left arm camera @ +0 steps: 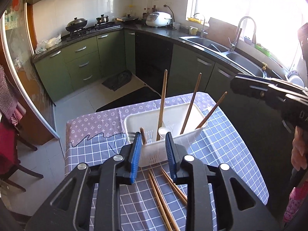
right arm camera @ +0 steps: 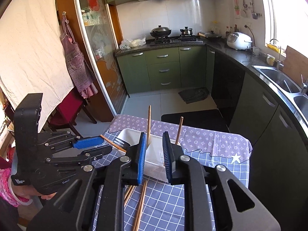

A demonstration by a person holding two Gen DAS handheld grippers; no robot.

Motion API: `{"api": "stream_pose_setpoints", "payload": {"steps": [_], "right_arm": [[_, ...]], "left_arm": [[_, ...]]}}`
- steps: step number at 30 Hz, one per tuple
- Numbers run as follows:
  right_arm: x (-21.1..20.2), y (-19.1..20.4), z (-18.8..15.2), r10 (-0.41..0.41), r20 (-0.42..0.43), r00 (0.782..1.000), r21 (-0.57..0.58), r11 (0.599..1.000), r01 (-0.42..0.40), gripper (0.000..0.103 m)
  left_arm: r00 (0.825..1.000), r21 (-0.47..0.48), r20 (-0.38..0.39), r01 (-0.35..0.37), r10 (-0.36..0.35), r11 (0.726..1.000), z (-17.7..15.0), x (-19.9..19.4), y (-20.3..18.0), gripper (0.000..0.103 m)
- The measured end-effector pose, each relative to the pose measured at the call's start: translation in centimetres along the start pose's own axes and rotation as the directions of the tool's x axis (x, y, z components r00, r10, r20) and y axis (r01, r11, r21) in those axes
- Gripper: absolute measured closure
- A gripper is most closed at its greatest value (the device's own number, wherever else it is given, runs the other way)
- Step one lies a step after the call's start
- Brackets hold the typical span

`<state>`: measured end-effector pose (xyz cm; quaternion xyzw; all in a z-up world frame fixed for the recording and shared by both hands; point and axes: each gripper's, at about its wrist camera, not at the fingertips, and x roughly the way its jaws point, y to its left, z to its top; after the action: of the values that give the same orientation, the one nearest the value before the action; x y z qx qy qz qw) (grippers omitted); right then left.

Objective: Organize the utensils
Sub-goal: 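Open both grippers over the caddy and pull back toward the table, then grasp a wooden chopstick with the left gripper while the right gripper approaches another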

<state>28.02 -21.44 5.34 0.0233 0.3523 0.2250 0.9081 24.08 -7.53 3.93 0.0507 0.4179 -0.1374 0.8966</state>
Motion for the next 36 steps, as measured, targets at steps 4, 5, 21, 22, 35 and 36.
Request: {"api": "stream_pose_setpoints", "payload": {"steps": [4,5,21,22,35,36], "right_arm": [[-2.2,-0.4,-2.6,0.008,0.005,1.0,-0.001,1.0,-0.008,0.086],[-2.4,-0.5,-3.5,0.005,-0.002,1.0,-0.002,1.0,-0.005,0.086],[4.7,-4.4,-15.1,-0.01,-0.322,0.947,0.031,0.999,0.021,0.083],[5.0,-4.4,-15.4,-0.008,-0.328,0.945,0.03,0.999,0.019,0.083],[6.5,-4.2,-16.1,0.016,-0.348,0.937,0.034,0.999,-0.005,0.083],[6.5,-4.1,-16.1,0.017,-0.35,0.937,0.033,0.999,-0.006,0.083]], "left_arm": [[0.995,-0.04,-0.087,0.039,-0.042,0.998,-2.2,-0.1,0.3,0.078],[0.993,-0.051,-0.108,0.042,-0.047,0.998,-2.9,0.2,0.5,0.078],[0.881,-0.218,-0.464,-0.011,-0.094,0.976,-11.0,11.1,1.0,0.078],[0.875,-0.215,-0.475,-0.015,-0.091,0.976,-11.2,11.5,0.8,0.078],[0.853,-0.181,-0.52,-0.076,-0.03,0.981,-12.3,13.9,-0.1,0.088],[0.852,-0.182,-0.522,-0.073,-0.033,0.981,-12.3,14.0,0.0,0.088]]}}
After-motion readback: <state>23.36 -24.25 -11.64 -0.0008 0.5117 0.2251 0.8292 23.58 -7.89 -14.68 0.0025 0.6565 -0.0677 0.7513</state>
